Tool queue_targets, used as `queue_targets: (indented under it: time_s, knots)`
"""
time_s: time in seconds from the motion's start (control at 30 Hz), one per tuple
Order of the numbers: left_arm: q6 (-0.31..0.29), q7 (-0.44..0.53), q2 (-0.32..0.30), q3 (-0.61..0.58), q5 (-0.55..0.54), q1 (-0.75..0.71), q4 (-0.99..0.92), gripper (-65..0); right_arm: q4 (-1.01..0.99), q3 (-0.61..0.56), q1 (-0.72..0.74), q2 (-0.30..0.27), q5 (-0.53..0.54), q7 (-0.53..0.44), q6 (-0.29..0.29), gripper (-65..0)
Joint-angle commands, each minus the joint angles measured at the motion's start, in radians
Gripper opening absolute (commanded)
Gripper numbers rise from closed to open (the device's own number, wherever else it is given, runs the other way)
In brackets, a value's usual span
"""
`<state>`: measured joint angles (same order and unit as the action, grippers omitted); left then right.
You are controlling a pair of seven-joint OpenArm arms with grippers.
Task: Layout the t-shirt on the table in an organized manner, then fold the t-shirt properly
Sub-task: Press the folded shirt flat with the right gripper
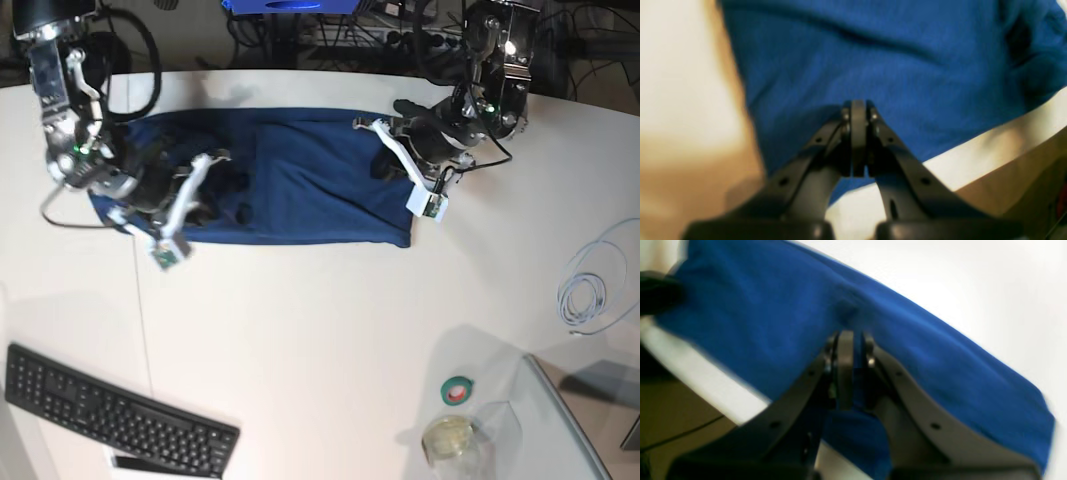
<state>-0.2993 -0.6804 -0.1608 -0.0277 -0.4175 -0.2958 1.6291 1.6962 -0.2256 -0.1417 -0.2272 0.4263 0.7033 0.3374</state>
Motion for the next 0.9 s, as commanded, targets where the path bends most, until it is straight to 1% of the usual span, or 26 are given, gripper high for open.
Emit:
queue_targets:
  time_s: [0.0,0.1,0.2,0.3,0.4,0.57,0.73,0.87]
  knots:
    - [-0.004,0.026,-0.006,0.002,-0.001,-0.004,-0.014,-65.0,0.012,-0.031,0.026,0.002,0.016,-0.018,0.004,-60.2]
    - [-0.002,0.075,-0.006,0.002,-0.001,-0.009,-0.08,-65.0,-0.041,-0.12,0.08,0.013,0.023,-0.018,0.002,-60.2]
    - [-0.002,0.093,-0.009,0.004,-0.001,-0.024,-0.117,-65.0,-0.143,-0.186,0.139,0.059,0.016,-0.024,0.002,-60.2]
    - [-0.002,0.093,-0.01,0.004,-0.001,-0.033,-0.119,-65.0,-0.264,-0.2,0.207,0.102,0.016,-0.041,0.007,-60.2]
    - [-0.002,0.093,-0.01,0.004,-0.001,-0.046,-0.112,-65.0,-0.39,-0.199,0.267,0.13,0.016,-0.073,0.007,-60.3]
    - [-0.002,0.093,-0.01,0.005,-0.001,-0.056,-0.092,-65.0,-0.555,-0.185,0.325,0.131,0.021,-0.142,0.004,-60.3]
    - [-0.002,0.093,-0.01,0.013,-0.001,-0.066,-0.094,-65.0,-0.624,-0.073,0.33,0.128,0.016,-0.15,0.001,-60.5]
    - [-0.004,0.092,-0.01,0.013,-0.005,-0.066,-0.082,-65.0,-0.623,-0.036,0.324,0.125,0.018,-0.146,0.001,-60.5]
